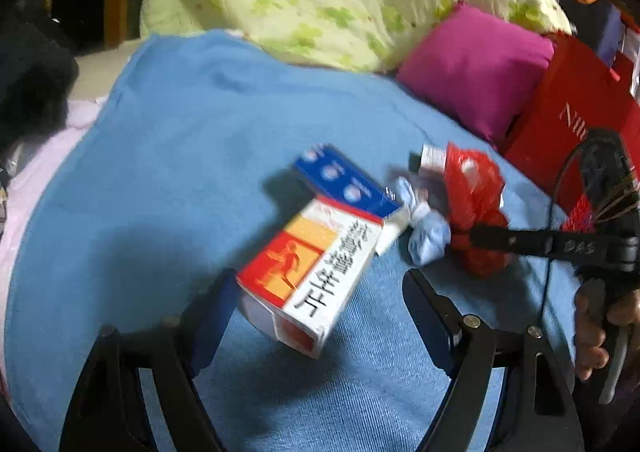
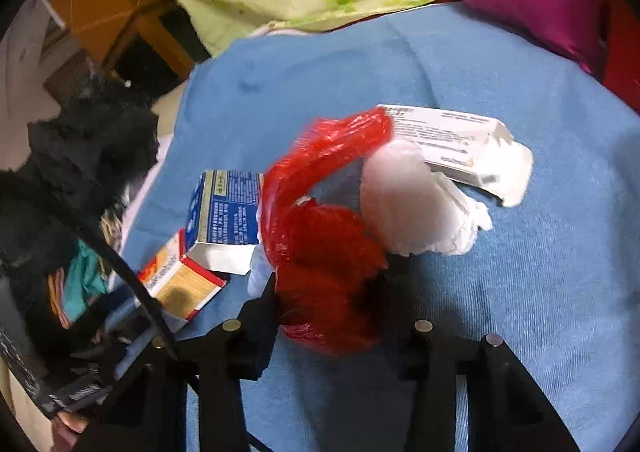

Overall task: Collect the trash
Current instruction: 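Grasp the red plastic bag with the right tool while the left grasps the medicine box, then lift and hold the red bag and medicine box with both tools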

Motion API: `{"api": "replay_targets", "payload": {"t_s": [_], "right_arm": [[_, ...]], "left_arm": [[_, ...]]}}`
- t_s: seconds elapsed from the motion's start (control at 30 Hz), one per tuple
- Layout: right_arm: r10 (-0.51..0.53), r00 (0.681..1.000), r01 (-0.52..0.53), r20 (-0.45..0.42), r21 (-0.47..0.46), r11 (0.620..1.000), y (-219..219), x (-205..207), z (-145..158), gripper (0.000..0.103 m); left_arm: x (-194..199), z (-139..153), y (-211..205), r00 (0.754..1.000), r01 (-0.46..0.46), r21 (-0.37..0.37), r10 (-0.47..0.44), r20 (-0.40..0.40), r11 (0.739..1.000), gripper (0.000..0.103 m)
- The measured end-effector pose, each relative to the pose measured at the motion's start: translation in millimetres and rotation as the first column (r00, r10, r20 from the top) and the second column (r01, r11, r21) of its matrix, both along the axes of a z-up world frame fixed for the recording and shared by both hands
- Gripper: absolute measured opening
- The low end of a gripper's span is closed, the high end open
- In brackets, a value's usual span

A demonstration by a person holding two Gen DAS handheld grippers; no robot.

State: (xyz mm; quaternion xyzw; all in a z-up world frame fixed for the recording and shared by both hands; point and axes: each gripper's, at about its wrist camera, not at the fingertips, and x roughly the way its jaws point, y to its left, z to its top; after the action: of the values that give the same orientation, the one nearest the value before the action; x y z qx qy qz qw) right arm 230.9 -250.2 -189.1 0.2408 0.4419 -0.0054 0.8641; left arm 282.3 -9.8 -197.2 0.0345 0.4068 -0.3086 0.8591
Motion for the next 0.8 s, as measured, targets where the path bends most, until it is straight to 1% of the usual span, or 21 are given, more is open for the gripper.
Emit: {"api": "replay_targets", "payload": {"t_s": [0.07,0.1,0.17,0.2,0.3,0.4,0.57,0.63,0.73,0.8], "right_arm": [[-0.005,1.000,0.005,0.008,-0.007,1.000,-4.3,-11.0,3.8,0.044],[-0.006,1.000,0.006,0.011,-0.004,1.000,-6.4,-16.7,5.5,0.044],[-0.013,1.000,0.012,0.020,0.005,1.000,-11.3,-31.1,8.3,0.044],[-0.016,0.999,0.016,0.029,0.009,1.000,-13.5,-39.4,10.2,0.044],[-0.025,0.998,0.024,0.054,0.024,0.999,-21.7,-62.5,17.8,0.044],[-0.032,0.997,0.028,0.074,0.051,0.998,-27.7,-85.6,23.9,0.044],[-0.032,0.993,0.024,0.109,0.075,0.997,-35.2,-123.1,32.4,0.044],[-0.026,0.994,0.019,0.107,0.065,0.998,-35.8,-136.4,33.1,0.044],[-0.009,0.995,0.007,0.098,0.017,1.000,-32.9,-152.0,33.6,0.044],[-0.001,0.996,0.000,0.091,0.012,1.000,-32.8,-162.4,30.7,0.044]], "left_arm": [[-3.5,-1.3,-3.9,1.000,0.026,0.013,-0.026,-0.006,1.000,0.082],[-5.7,-1.3,-5.5,0.999,0.032,0.015,-0.032,-0.005,0.999,0.078],[-8.8,-4.2,-7.5,0.999,0.047,0.022,-0.046,-0.020,0.999,0.052],[-8.7,-6.8,-8.3,0.998,0.049,0.027,-0.048,-0.036,0.998,0.053],[-15.1,-4.9,-8.9,0.999,0.042,0.039,-0.042,-0.004,0.998,0.053],[-23.8,-3.9,-9.7,0.999,0.035,0.050,-0.035,0.000,0.998,0.052],[-51.1,8.8,-8.1,0.998,0.042,0.060,-0.045,0.048,0.997,0.052],[-60.7,12.6,-4.5,0.998,0.026,0.040,-0.029,0.057,0.999,0.052],[-73.2,14.2,-3.7,1.000,-0.004,-0.012,0.004,0.029,1.000,0.052],[-91.3,16.8,-7.5,0.999,-0.006,-0.016,0.007,0.049,1.000,0.052]]}}
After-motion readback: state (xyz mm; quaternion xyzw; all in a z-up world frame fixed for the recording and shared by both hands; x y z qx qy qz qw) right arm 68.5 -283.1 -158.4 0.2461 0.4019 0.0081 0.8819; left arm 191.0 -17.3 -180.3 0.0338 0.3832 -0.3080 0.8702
